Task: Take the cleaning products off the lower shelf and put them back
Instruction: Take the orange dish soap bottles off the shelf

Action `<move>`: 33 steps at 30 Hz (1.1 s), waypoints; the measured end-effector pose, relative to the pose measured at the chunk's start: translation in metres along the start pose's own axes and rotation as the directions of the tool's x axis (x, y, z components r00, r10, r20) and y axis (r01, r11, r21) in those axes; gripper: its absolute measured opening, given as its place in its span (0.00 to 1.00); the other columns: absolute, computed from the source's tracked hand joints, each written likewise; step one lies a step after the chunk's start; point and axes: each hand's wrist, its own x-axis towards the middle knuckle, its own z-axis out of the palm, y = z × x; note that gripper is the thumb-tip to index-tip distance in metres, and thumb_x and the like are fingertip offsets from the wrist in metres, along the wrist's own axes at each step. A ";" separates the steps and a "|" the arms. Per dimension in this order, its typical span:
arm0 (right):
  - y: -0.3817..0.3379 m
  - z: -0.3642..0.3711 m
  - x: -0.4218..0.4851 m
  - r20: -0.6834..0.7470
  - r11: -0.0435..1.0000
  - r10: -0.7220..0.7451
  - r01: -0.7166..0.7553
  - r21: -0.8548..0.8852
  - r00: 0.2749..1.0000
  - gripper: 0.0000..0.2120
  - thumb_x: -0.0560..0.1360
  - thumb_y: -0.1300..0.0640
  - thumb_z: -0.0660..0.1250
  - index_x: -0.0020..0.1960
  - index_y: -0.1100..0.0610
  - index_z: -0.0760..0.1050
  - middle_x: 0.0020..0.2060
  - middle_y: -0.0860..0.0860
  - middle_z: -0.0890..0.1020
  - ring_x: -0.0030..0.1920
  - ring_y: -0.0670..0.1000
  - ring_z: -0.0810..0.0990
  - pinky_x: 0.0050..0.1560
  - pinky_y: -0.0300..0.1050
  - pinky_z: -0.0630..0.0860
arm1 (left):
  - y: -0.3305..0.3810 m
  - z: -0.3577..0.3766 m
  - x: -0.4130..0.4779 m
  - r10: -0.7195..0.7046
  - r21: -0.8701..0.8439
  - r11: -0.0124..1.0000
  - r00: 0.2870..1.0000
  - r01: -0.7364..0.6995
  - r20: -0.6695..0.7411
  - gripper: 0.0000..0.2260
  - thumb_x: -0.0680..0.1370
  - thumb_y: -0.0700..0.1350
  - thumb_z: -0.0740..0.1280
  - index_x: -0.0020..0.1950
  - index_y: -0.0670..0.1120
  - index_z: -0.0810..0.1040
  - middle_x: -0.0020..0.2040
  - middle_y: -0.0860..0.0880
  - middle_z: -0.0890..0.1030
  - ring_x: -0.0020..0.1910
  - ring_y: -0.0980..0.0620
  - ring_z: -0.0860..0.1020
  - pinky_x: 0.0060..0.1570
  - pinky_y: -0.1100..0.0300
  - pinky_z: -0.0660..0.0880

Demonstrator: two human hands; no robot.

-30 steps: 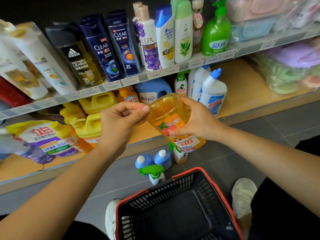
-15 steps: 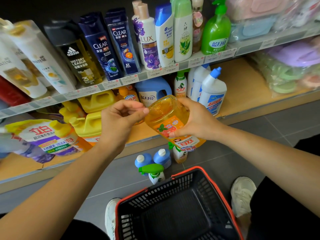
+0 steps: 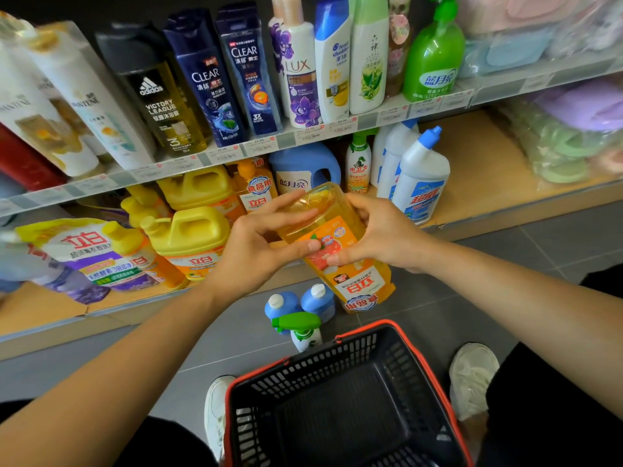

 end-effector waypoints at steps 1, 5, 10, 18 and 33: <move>0.001 0.001 0.001 0.009 1.000 0.008 -0.008 0.015 1.000 0.34 0.60 0.59 0.85 0.63 0.52 0.76 0.52 0.46 0.86 0.52 0.46 0.85 0.49 0.42 0.83 | -0.001 -0.001 0.000 -0.006 0.007 1.000 1.000 0.006 -0.029 0.26 0.70 0.45 0.78 0.68 0.43 0.79 0.71 0.46 0.76 0.70 0.50 0.75 0.61 0.48 0.80; 0.002 0.008 0.005 0.064 0.997 0.047 -0.050 0.055 0.997 0.32 0.61 0.56 0.84 0.61 0.52 0.76 0.52 0.48 0.86 0.52 0.48 0.85 0.50 0.48 0.84 | -0.001 -0.007 0.000 -0.133 -0.072 0.988 0.991 0.135 0.031 0.36 0.69 0.46 0.79 0.75 0.49 0.71 0.66 0.52 0.79 0.65 0.53 0.79 0.58 0.55 0.81; 0.005 0.021 0.014 0.085 0.993 0.070 -0.078 0.089 0.994 0.33 0.61 0.51 0.83 0.62 0.52 0.75 0.53 0.47 0.86 0.53 0.47 0.85 0.50 0.46 0.83 | 0.000 -0.015 -0.003 -0.238 -0.258 0.936 0.970 0.240 0.037 0.31 0.70 0.42 0.75 0.73 0.48 0.73 0.60 0.55 0.84 0.60 0.55 0.82 0.52 0.59 0.82; 0.023 0.010 0.015 0.244 0.922 0.251 -0.155 -0.354 0.937 0.41 0.66 0.43 0.78 0.73 0.53 0.67 0.61 0.45 0.78 0.58 0.41 0.79 0.57 0.37 0.78 | -0.023 -0.039 -0.022 -0.557 -0.436 0.792 0.798 0.427 -0.231 0.11 0.76 0.53 0.72 0.55 0.50 0.84 0.47 0.48 0.87 0.45 0.49 0.86 0.45 0.49 0.84; 0.011 0.058 0.063 0.353 0.910 0.061 0.093 -0.403 0.934 0.20 0.78 0.46 0.68 0.45 0.64 0.79 0.30 0.53 0.83 0.27 0.39 0.77 0.30 0.33 0.69 | -0.107 -0.066 -0.107 -0.901 -0.864 0.296 0.419 0.407 -0.111 0.11 0.81 0.38 0.65 0.63 0.43 0.76 0.50 0.38 0.84 0.47 0.43 0.84 0.42 0.58 0.84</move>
